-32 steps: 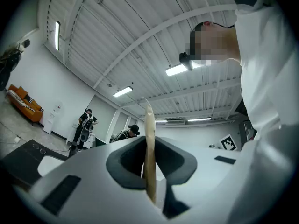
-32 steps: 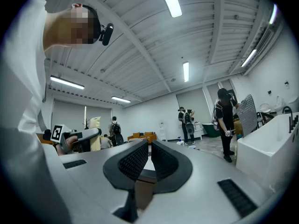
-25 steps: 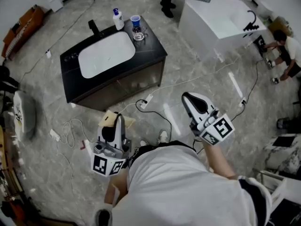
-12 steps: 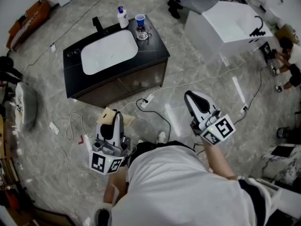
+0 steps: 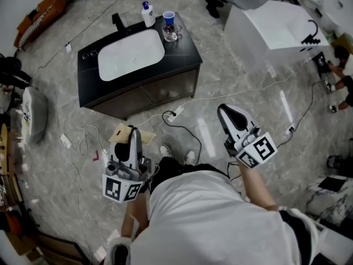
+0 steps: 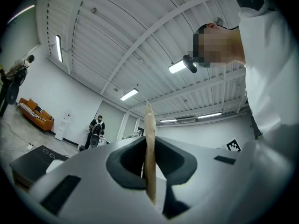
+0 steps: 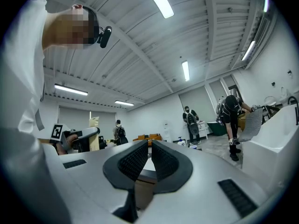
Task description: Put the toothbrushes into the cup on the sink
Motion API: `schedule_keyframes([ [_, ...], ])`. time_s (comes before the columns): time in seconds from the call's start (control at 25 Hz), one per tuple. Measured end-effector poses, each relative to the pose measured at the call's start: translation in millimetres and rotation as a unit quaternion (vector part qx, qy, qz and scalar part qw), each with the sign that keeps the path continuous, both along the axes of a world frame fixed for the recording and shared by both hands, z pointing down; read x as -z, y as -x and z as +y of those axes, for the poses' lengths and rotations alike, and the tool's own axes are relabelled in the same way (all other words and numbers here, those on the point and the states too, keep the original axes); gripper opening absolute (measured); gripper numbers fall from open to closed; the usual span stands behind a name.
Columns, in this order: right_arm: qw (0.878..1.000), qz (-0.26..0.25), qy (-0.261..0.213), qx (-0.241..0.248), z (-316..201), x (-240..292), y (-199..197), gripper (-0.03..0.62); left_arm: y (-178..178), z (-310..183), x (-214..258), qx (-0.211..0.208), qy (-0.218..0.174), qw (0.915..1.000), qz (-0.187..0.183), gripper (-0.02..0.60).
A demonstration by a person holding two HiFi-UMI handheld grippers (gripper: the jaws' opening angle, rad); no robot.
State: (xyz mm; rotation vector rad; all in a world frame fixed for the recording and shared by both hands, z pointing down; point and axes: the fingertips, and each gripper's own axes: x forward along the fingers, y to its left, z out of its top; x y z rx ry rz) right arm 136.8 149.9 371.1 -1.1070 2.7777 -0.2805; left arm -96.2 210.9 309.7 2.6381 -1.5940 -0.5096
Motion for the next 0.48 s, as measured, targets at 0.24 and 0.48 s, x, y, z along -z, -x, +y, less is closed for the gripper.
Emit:
schedule_keyframes([
  [0.24,1.000,0.000,-0.007,-0.007,0.9,0.7,-5.5,0.049,-3.9,-2.9,2.1,-0.004,-0.001,1.0000,-0.007,0.041],
  [0.48,1.000,0.002,-0.010,-0.017,-6.1,0.0,-3.0,0.049,-0.4,-14.9,2.3,-0.015,-0.010,0.9998,-0.004,0.041],
])
